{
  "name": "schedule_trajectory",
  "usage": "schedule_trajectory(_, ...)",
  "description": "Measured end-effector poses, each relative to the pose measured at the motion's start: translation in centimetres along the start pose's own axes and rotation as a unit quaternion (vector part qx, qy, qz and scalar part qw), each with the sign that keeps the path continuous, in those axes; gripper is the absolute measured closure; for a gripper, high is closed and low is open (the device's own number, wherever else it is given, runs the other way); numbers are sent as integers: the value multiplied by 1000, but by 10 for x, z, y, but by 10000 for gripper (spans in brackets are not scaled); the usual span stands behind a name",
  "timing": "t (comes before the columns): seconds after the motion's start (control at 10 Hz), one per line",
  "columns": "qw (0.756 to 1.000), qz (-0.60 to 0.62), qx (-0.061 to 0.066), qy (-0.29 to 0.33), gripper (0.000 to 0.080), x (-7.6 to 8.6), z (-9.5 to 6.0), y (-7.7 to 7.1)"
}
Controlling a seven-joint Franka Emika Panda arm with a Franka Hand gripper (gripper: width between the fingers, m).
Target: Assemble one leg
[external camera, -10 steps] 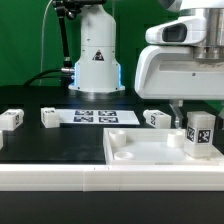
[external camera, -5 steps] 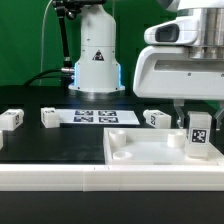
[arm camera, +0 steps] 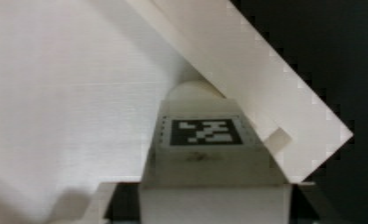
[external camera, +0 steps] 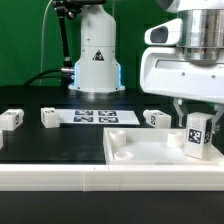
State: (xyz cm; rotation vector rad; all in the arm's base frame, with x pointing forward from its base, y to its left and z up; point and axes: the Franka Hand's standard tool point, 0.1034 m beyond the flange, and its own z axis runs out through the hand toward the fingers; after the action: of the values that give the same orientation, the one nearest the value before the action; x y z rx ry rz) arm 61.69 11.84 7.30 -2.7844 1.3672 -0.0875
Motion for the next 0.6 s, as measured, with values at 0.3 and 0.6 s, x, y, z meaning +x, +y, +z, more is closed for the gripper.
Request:
schedule_trajectory(0.3, 985, 172, 0, 2, 509, -1, 0, 1)
schedule_trajectory(0.6, 967, 254, 5, -13, 509, 1, 0, 2)
